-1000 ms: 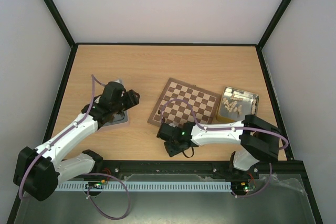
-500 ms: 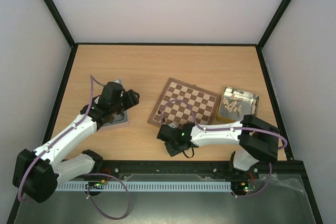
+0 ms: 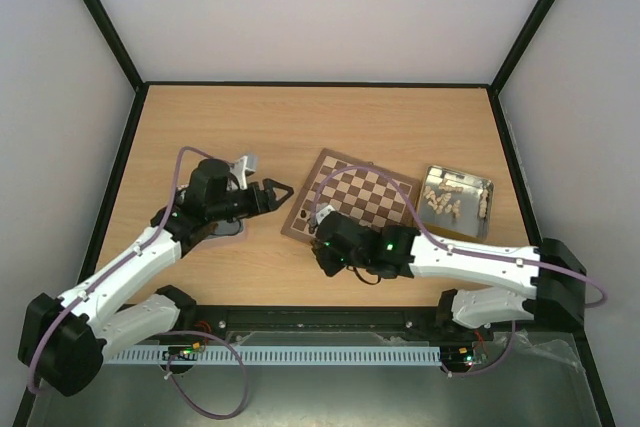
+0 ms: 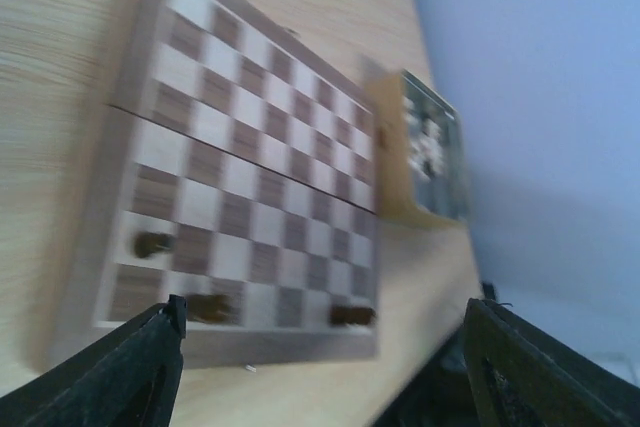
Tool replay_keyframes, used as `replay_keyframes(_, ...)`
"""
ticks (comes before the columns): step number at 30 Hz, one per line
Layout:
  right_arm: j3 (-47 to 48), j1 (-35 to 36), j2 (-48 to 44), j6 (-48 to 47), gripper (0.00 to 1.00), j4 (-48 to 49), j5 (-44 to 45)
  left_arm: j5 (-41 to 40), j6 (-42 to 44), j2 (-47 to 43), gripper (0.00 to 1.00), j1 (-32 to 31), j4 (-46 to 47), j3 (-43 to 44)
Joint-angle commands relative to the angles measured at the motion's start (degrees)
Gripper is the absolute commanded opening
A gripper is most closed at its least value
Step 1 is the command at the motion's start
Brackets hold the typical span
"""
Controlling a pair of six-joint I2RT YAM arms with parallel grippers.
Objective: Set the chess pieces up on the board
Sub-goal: Place the chess piece on the chessboard.
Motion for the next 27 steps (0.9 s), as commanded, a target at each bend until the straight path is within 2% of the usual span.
replay_keyframes(1,1.7,-1.0,-5.2,-9.4,0.08,4.7,-0.5,12.9,-1.5,1.1,0.78,-3.4,8.8,-0.8)
replay_keyframes(7,2.0,-1.3,-7.9,-14.2,0.07,7.0,-1.3,14.2,-2.4,4.8,0.76,-8.2,9.8,0.5)
replay_keyframes(14,2.0,-1.4,-9.0,-13.1,0.05,8.0,2.4,15.3,-2.1,7.0,0.61,-10.5,8.1,0.1)
replay_keyframes(22,2.0,-2.1,-8.8,-11.1,0.05,8.8,7.0,17.1,-5.3,3.6,0.67,-10.6,11.2,-2.4)
replay_keyframes(27,2.1,-2.3,-8.7,-10.7,0.05,10.4,7.0,16.9,-5.9,4.0,0.52,-10.6,11.6,-3.0)
